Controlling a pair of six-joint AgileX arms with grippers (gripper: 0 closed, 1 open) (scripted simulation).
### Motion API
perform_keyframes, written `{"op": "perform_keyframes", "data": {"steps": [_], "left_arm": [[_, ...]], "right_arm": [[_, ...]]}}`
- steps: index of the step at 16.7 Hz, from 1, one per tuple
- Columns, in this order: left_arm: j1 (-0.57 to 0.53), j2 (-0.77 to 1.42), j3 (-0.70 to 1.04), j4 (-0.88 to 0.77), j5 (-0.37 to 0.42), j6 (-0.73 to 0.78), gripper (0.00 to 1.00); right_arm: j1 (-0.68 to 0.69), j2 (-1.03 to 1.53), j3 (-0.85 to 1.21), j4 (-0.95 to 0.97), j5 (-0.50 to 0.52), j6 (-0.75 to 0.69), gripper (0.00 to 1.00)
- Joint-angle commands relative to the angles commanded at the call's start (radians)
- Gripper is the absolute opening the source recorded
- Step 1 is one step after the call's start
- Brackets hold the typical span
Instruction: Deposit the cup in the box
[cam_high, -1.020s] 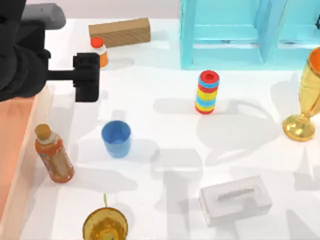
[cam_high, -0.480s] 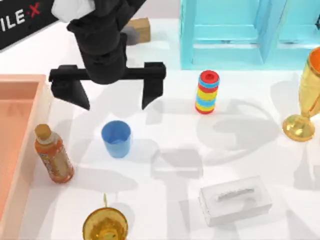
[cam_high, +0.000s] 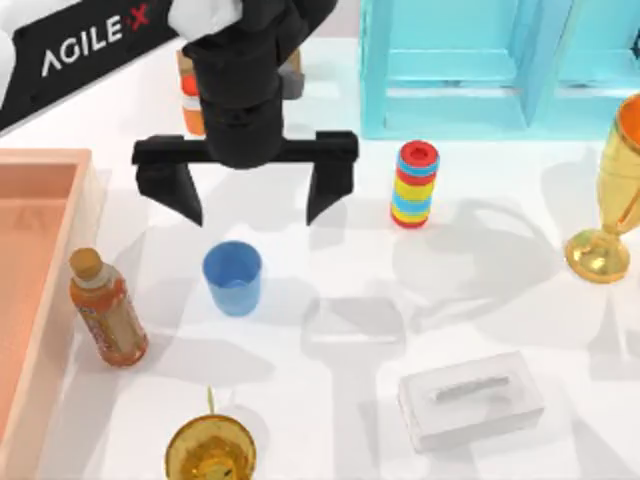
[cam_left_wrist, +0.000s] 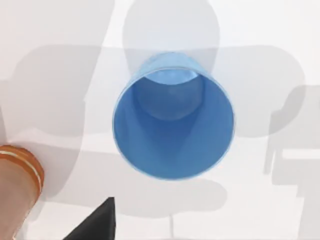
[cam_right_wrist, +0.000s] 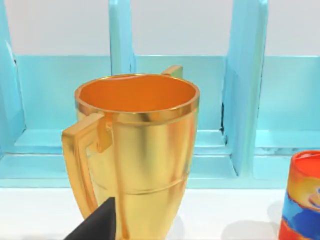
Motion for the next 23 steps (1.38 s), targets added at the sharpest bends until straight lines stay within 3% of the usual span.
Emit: {"op": "perform_keyframes", "data": {"steps": [5, 12, 17, 23], "left_arm": [[0.003, 0.006, -0.040, 0.042, 0.000, 0.004, 1.00], [0.003, 0.059, -0.276, 0.339, 0.000, 0.004, 1.00], [0.003, 0.065, -0.300, 0.365, 0.001, 0.004, 1.00], [0.003, 0.065, -0.300, 0.365, 0.001, 0.004, 0.55]], "right_arm": [[0.000, 0.000, 0.000, 0.000, 0.000, 0.000, 1.00], [0.000, 0.000, 0.000, 0.000, 0.000, 0.000, 1.00], [0.000, 0.000, 0.000, 0.000, 0.000, 0.000, 1.00], [0.000, 0.000, 0.000, 0.000, 0.000, 0.000, 1.00]]}}
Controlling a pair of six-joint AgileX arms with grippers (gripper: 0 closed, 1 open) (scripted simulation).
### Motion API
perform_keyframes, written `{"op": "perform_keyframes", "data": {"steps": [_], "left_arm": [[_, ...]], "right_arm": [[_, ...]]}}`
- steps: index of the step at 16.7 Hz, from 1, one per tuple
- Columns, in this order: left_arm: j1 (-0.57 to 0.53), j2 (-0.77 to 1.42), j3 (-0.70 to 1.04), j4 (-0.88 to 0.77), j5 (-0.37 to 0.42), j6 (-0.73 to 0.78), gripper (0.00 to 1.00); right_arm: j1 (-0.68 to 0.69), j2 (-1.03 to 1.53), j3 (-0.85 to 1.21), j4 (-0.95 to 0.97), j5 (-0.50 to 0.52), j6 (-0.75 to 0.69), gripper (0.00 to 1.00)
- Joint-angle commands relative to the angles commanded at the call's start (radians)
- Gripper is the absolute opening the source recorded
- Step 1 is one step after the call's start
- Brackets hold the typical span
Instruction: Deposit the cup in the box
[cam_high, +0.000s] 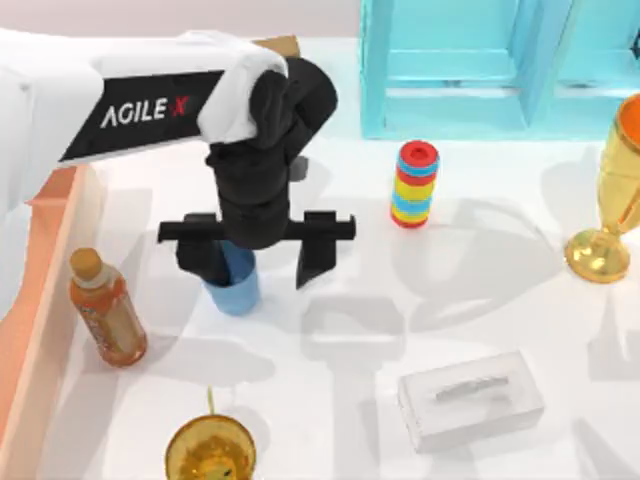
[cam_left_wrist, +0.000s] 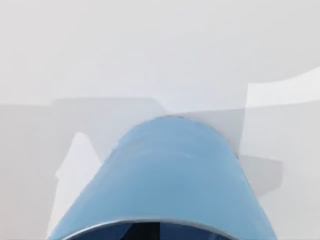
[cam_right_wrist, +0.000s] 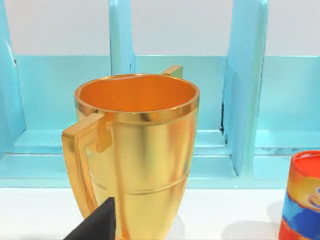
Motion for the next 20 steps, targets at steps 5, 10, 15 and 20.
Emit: {"op": "perform_keyframes", "data": {"steps": [5, 10, 15, 20], "left_arm": [[0.000, 0.000, 0.000, 0.000, 0.000, 0.000, 0.17], [0.000, 0.000, 0.000, 0.000, 0.000, 0.000, 0.00], [0.000, 0.000, 0.000, 0.000, 0.000, 0.000, 0.00], [0.070, -0.040, 0.037, -0.043, 0.008, 0.069, 0.00]], "right_arm": [[0.000, 0.000, 0.000, 0.000, 0.000, 0.000, 1.00], [0.000, 0.000, 0.000, 0.000, 0.000, 0.000, 1.00], [0.000, 0.000, 0.000, 0.000, 0.000, 0.000, 1.00], [0.000, 0.000, 0.000, 0.000, 0.000, 0.000, 1.00]]}}
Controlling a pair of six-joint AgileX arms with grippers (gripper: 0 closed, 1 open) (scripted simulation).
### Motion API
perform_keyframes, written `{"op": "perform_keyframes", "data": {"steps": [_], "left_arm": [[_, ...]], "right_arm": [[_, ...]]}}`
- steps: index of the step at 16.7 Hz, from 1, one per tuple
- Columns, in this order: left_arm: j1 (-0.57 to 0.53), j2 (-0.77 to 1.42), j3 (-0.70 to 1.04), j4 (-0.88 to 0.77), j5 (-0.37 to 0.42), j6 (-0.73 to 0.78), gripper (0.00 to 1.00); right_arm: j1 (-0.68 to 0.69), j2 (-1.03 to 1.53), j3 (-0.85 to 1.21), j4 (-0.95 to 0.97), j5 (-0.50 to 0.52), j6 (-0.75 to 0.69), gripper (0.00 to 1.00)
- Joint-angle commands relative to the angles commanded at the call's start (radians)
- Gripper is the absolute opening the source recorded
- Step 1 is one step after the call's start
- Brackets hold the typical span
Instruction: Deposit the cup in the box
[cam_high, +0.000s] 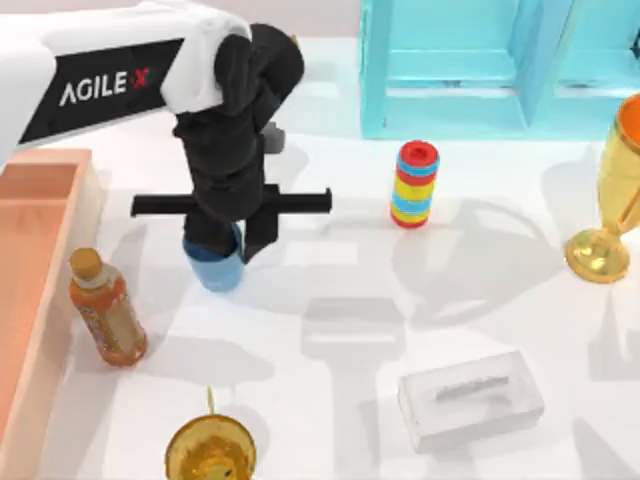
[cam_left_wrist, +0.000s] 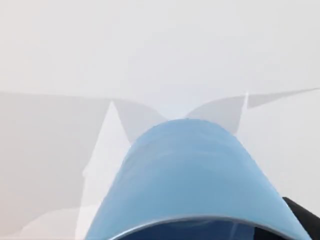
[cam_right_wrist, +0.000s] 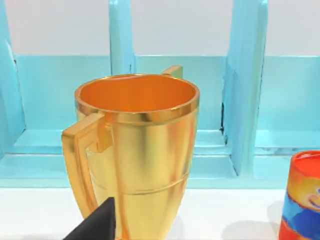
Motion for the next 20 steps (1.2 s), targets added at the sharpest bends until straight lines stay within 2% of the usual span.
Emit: {"op": "perform_keyframes", "data": {"steps": [6, 13, 15, 20], "left_arm": [[0.289, -0.198, 0.060, -0.170, 0.015, 0.300, 0.00], [0.625, -0.366, -0.012, -0.343, -0.014, 0.619, 0.00], [0.665, -0.364, -0.028, -0.366, -0.022, 0.660, 0.00], [0.666, -0.361, -0.030, -0.363, -0.025, 0.666, 0.00]], "right_arm": [[0.000, 0.000, 0.000, 0.000, 0.000, 0.000, 1.00], [0.000, 0.000, 0.000, 0.000, 0.000, 0.000, 1.00], [0.000, 0.000, 0.000, 0.000, 0.000, 0.000, 1.00], [0.000, 0.000, 0.000, 0.000, 0.000, 0.000, 1.00]]}}
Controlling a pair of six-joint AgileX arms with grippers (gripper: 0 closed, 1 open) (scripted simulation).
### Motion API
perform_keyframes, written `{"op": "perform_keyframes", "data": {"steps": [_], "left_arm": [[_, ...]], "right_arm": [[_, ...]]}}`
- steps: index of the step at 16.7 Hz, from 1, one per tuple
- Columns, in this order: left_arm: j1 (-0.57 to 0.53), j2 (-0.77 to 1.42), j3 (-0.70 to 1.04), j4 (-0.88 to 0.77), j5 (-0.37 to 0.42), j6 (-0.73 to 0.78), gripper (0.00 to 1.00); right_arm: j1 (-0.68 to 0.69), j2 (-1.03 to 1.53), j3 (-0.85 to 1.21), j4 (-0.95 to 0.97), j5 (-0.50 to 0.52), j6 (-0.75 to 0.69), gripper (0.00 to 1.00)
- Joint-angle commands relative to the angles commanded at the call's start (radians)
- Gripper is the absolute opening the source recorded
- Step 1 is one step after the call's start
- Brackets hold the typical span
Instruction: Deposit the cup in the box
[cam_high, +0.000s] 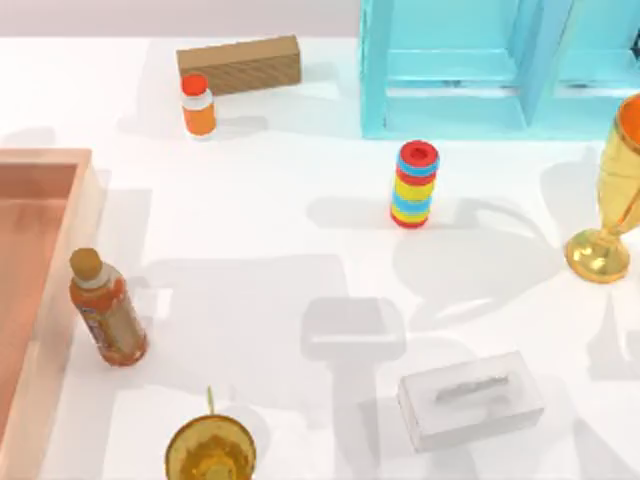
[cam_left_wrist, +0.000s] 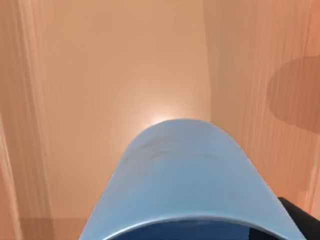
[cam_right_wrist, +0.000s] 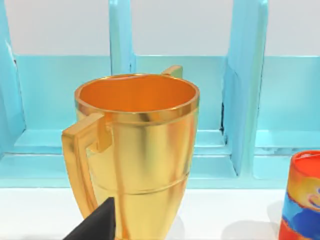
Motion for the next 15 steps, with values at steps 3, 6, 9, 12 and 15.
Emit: {"op": "perform_keyframes", "data": {"steps": [3, 6, 9, 12, 15], "left_arm": [[0.011, 0.003, -0.066, 0.070, 0.001, 0.008, 0.00], [0.026, 0.013, -0.171, 0.187, 0.001, 0.021, 0.00], [0.034, 0.019, -0.229, 0.245, 0.002, 0.030, 0.00], [0.034, 0.019, -0.230, 0.246, 0.002, 0.030, 0.00], [0.034, 0.019, -0.230, 0.246, 0.002, 0.030, 0.23]], "right_arm": [[0.000, 0.000, 0.000, 0.000, 0.000, 0.000, 1.00], [0.000, 0.000, 0.000, 0.000, 0.000, 0.000, 1.00], [0.000, 0.000, 0.000, 0.000, 0.000, 0.000, 1.00], [0.000, 0.000, 0.000, 0.000, 0.000, 0.000, 1.00], [0.000, 0.000, 0.000, 0.000, 0.000, 0.000, 1.00]]}}
